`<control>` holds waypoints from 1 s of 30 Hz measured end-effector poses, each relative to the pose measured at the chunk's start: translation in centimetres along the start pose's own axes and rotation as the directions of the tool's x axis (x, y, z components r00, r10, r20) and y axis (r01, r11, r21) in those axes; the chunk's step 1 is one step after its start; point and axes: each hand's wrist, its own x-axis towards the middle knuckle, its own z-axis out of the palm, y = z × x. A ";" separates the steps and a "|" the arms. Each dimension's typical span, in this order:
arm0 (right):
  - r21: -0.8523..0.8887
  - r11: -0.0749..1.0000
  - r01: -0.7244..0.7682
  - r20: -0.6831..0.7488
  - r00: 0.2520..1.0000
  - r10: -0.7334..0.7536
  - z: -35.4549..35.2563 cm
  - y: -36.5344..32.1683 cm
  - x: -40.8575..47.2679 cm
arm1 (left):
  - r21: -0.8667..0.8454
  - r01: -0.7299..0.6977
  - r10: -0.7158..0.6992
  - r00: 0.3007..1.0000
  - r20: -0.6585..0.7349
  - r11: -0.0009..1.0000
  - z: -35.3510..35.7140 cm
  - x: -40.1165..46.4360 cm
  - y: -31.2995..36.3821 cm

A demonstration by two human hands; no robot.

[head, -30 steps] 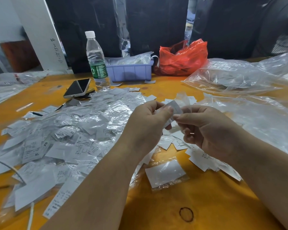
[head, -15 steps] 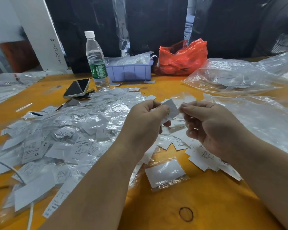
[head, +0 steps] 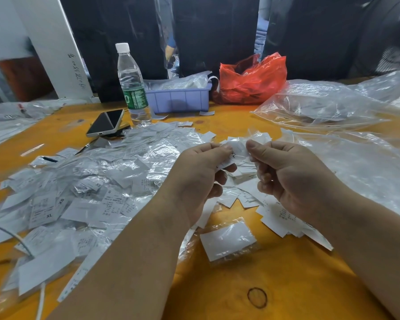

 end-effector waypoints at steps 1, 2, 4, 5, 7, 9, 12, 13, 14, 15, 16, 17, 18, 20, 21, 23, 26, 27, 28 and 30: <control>0.000 1.000 -0.002 0.005 1.000 0.002 0.0 0.0 0.0 | -0.013 -0.003 0.003 1.000 -0.003 1.000 0.0 0.0 0.0; 0.002 1.000 -0.005 0.013 1.000 0.005 -0.1 0.1 0.0 | -0.023 -0.005 0.005 1.000 -0.005 1.000 -0.1 0.1 0.1; 0.015 1.000 -0.015 0.040 0.999 0.014 0.0 0.1 0.1 | -0.033 -0.011 0.011 1.000 -0.009 0.999 -0.1 0.1 0.0; 0.021 1.000 -0.019 0.061 0.998 0.018 0.0 0.2 0.1 | -0.032 -0.013 0.013 1.000 -0.012 0.999 -0.2 0.1 0.0; 0.026 0.999 -0.026 0.103 0.994 0.023 0.1 0.2 0.1 | -0.020 -0.015 0.014 1.000 -0.017 1.000 -0.1 0.1 -0.1; 0.043 0.999 -0.024 0.131 0.991 0.018 0.1 0.2 0.0 | -0.005 -0.020 0.019 1.000 -0.019 1.000 0.0 0.2 -0.2; 0.075 0.997 -0.009 0.141 0.990 -0.002 0.1 0.2 -0.1 | 0.030 -0.029 0.029 0.999 -0.021 0.999 0.3 0.2 -0.5; 0.082 0.997 -0.001 0.129 0.992 -0.009 0.1 0.2 -0.1 | 0.043 -0.027 0.028 0.999 -0.018 0.999 0.4 0.2 -0.5; 0.087 0.996 0.006 0.105 0.994 -0.015 0.0 0.1 0.0 | 0.050 -0.019 0.020 1.000 -0.016 0.999 0.4 0.2 -0.5; 0.091 0.996 0.012 0.074 0.997 -0.019 -0.1 0.1 0.0 | 0.049 -0.007 0.008 1.000 -0.017 0.999 0.4 0.2 -0.4; 0.097 0.995 0.018 0.041 0.999 -0.022 -0.1 0.1 0.1 | 0.041 0.004 -0.003 1.000 -0.022 0.999 0.4 0.2 -0.4; 0.106 0.994 0.024 0.010 1.000 -0.025 -0.2 0.0 0.1 | 0.032 0.011 -0.010 0.999 -0.031 0.999 0.3 0.2 -0.3; 0.113 0.993 0.029 -0.014 1.000 -0.027 -0.2 -0.1 0.2 | 0.030 0.012 -0.010 0.999 -0.042 0.999 0.2 0.2 -0.2; 0.111 0.993 0.033 -0.027 0.999 -0.030 -0.3 -0.1 0.2 | 0.058 -0.009 0.013 0.998 -0.065 0.998 0.1 0.2 -0.2; 0.100 0.995 0.031 -0.018 0.999 -0.030 -0.2 0.0 0.2 | 0.084 -0.028 0.034 0.997 -0.071 0.996 0.1 0.2 -0.2; 0.059 0.998 0.024 0.005 1.000 -0.024 -0.1 0.2 0.1 | 0.140 -0.076 0.087 0.993 -0.075 0.987 0.1 0.2 -0.3; 0.004 1.000 0.015 0.009 1.000 -0.015 0.0 0.3 0.1 | 0.197 -0.143 0.157 0.986 -0.060 0.970 0.0 0.1 -0.4; 0.001 1.000 0.014 0.002 1.000 -0.014 0.0 0.2 0.1 | 0.208 -0.163 0.176 0.983 -0.048 0.965 0.0 0.0 -0.4; 0.004 1.000 0.017 -0.007 1.000 -0.017 0.0 0.2 0.1 | 0.218 -0.181 0.193 0.981 -0.035 0.959 0.0 0.0 -0.4; -0.003 0.999 0.033 -0.031 0.999 -0.033 -0.2 0.2 0.2 | 0.238 -0.202 0.212 0.977 -0.015 0.950 0.0 0.0 -0.3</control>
